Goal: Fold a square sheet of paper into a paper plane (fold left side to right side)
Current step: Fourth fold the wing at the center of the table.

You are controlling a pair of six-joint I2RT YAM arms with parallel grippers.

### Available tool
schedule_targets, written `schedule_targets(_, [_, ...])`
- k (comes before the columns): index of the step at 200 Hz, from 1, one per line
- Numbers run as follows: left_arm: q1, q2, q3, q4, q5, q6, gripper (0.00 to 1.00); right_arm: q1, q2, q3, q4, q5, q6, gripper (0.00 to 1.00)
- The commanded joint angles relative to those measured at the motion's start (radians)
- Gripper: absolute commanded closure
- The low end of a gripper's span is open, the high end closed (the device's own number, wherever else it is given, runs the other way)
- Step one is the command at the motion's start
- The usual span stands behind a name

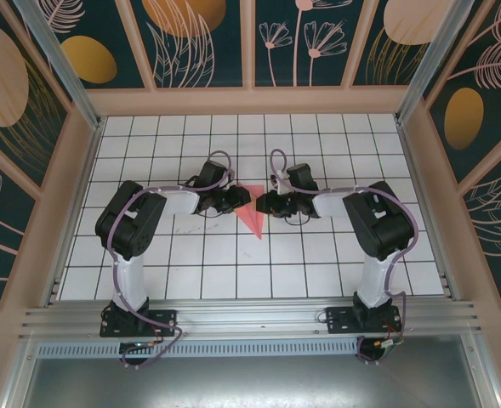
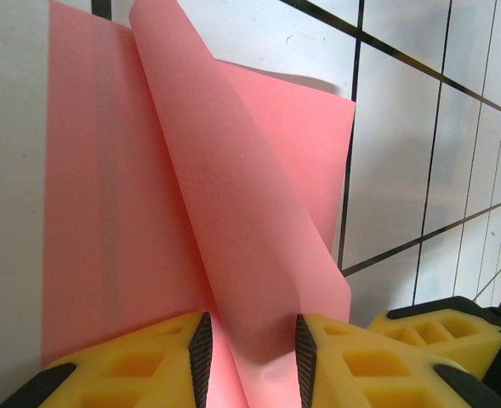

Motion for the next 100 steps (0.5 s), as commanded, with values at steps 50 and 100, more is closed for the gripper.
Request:
schedule_targets(50, [-0.007, 0.009, -0.002, -0.045, -0.025, 0.023, 0.66, 0.006, 0.034, 0.041, -0.021, -0.026, 0.001, 0.90])
schedule_targets(100, [-0.007, 0.006, 0.000, -0.050, -0.026, 0.026, 0.66, 0.006, 0.038, 0.050, -0.082, 0.028, -0.025, 1.00])
